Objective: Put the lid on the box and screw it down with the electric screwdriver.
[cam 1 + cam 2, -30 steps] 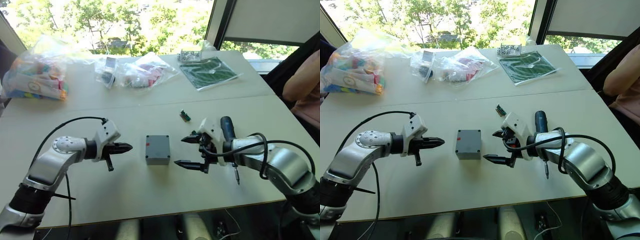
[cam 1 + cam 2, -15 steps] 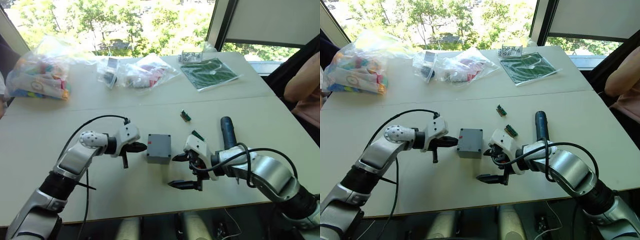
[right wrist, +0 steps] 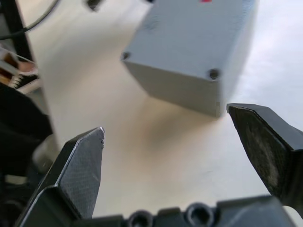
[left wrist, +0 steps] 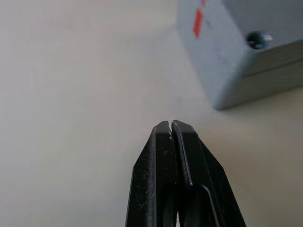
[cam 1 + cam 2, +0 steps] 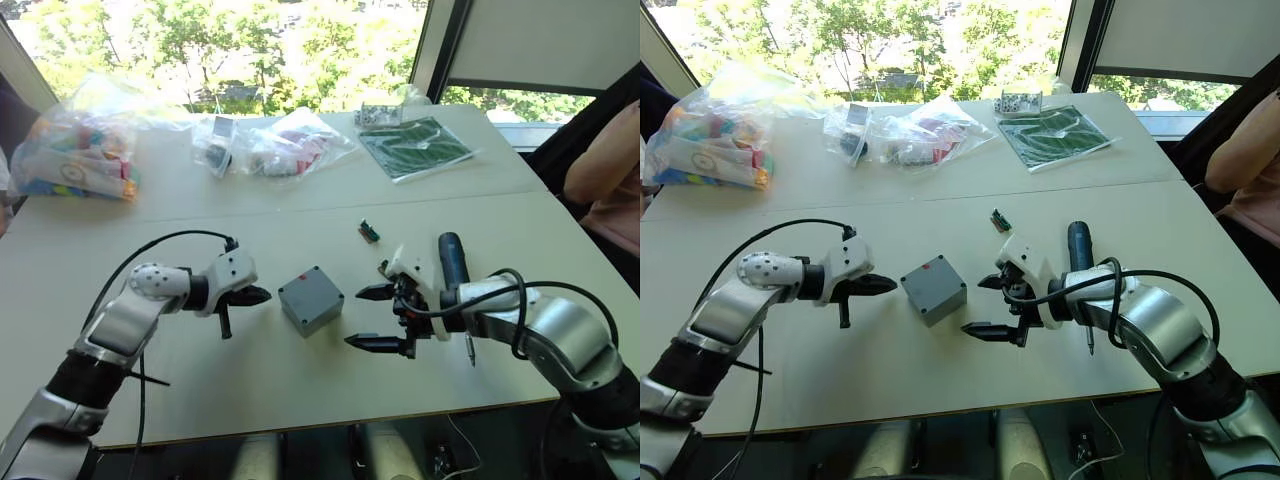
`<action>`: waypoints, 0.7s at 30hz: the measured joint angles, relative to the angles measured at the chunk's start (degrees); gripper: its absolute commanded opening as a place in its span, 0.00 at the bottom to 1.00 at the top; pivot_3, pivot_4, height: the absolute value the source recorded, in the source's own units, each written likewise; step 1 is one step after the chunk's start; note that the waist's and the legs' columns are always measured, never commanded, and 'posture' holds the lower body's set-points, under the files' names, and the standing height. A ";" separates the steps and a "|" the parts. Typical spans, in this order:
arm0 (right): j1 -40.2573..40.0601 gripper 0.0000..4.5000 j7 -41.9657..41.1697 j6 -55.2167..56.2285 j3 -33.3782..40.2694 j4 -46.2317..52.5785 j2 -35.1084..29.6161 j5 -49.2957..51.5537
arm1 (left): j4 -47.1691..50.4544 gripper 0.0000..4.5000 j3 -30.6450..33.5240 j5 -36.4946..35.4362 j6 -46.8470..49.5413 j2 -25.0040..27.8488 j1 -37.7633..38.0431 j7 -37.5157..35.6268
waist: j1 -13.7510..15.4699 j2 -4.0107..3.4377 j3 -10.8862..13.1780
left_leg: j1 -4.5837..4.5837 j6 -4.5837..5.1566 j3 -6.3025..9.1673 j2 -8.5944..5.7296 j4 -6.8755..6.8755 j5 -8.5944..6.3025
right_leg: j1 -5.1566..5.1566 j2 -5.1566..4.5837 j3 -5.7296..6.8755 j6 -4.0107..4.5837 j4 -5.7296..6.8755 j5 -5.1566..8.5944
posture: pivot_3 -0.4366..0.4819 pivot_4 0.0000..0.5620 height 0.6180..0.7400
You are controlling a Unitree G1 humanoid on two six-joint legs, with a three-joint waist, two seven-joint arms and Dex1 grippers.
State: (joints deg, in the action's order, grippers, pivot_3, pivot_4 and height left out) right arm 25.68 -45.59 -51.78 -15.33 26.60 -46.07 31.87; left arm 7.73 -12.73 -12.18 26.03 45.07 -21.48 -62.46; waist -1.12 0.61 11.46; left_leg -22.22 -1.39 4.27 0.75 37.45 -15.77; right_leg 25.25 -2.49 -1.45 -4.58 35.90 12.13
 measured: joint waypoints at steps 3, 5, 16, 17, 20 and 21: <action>0.28 0.99 -0.47 3.19 -2.57 -3.31 1.52 -3.92 | 4.38 0.00 0.17 -1.99 3.20 0.81 2.39 -1.06 | 0.09 0.00 0.00 | 0.00 0.00 0.01 0.01 0.00 0.00 | 0.00 0.02 0.00 0.00 0.03 0.01 | 0.48 0.27 1.00; 0.28 0.99 -0.82 4.28 -4.32 -3.97 3.12 -5.27 | 5.74 0.00 0.16 -2.35 4.63 0.22 2.71 -0.85 | 0.16 0.00 0.00 | 0.00 0.00 0.01 0.01 0.03 0.00 | 0.00 0.02 0.00 0.00 0.08 0.01 | 0.48 0.27 1.00; -0.46 0.99 -2.89 1.39 -4.97 -1.22 5.92 -5.11 | -0.85 0.00 -0.35 1.44 2.50 -7.64 -1.65 5.80 | 0.08 0.01 -0.01 | -0.03 0.00 0.06 0.00 0.48 0.00 | -0.11 0.04 0.01 -0.01 0.23 -0.01 | 0.48 0.27 1.00; -0.55 0.99 -2.94 1.16 -4.97 -1.12 5.99 -5.11 | -1.06 0.00 -0.31 1.58 2.19 -7.86 -1.79 5.95 | 0.06 0.01 -0.01 | -0.04 0.00 0.06 0.00 0.48 0.00 | -0.11 0.04 0.01 0.00 0.23 -0.02 | 0.48 0.27 1.00; -0.69 0.99 -2.77 0.90 -4.90 -1.10 6.22 -5.17 | -1.48 0.00 -0.30 1.65 1.86 -8.09 -1.90 5.88 | 0.10 0.01 -0.01 | -0.04 0.00 0.07 0.01 0.48 0.00 | -0.10 0.05 0.01 0.00 0.24 -0.02 | 0.48 0.27 1.00; -0.84 0.99 -2.65 0.90 -4.83 -1.10 6.23 -5.19 | -1.48 0.00 -0.29 1.64 1.87 -8.13 -1.90 5.77 | 0.12 0.01 -0.01 | -0.04 0.00 0.07 0.01 0.48 0.00 | -0.10 0.04 0.01 0.00 0.24 -0.02 | 0.48 0.27 1.00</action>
State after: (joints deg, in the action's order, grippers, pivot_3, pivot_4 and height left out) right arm 24.84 -48.24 -50.89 -20.16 25.50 -39.84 26.68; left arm 6.26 -13.02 -10.54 27.89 36.94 -23.38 -56.70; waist -1.00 0.62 11.46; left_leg -22.25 -1.39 4.34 0.76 37.93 -15.77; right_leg 25.14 -2.44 -1.44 -4.58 36.14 12.12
